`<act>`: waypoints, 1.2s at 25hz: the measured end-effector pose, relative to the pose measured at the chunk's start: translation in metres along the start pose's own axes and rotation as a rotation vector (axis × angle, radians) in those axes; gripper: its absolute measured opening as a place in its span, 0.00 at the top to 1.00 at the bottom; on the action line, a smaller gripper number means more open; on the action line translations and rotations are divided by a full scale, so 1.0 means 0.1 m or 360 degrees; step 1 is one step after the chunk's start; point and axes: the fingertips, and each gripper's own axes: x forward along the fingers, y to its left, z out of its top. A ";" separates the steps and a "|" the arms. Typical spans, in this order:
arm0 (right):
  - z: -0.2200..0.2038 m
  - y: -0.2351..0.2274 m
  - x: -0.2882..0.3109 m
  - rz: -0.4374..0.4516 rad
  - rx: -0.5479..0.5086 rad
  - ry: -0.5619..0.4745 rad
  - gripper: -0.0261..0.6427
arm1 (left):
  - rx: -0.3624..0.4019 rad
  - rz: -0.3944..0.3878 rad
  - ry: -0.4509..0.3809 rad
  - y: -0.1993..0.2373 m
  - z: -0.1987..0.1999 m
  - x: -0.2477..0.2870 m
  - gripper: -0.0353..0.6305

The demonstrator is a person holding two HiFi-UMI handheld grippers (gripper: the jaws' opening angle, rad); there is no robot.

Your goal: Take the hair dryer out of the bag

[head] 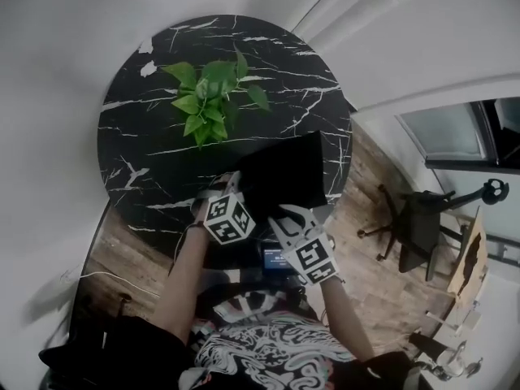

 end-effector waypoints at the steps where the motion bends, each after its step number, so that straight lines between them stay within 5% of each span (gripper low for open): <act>1: -0.02 -0.03 -0.01 -0.0002 0.0012 0.0004 0.89 | -0.0010 -0.0003 0.0007 0.00 -0.01 0.02 0.54; 14: -0.04 -0.53 -0.11 -0.0042 0.0080 -0.0074 0.83 | -0.0072 0.0060 0.0082 0.07 -0.06 0.17 0.54; 25: -0.24 -1.38 -0.11 -0.0352 0.0228 -0.0023 0.83 | -0.0100 0.0070 0.0115 0.03 -0.08 0.21 0.64; 30: -0.36 -1.55 -0.05 -0.0415 0.0399 -0.0014 0.74 | -0.0094 0.0074 0.0107 0.04 -0.08 0.22 0.64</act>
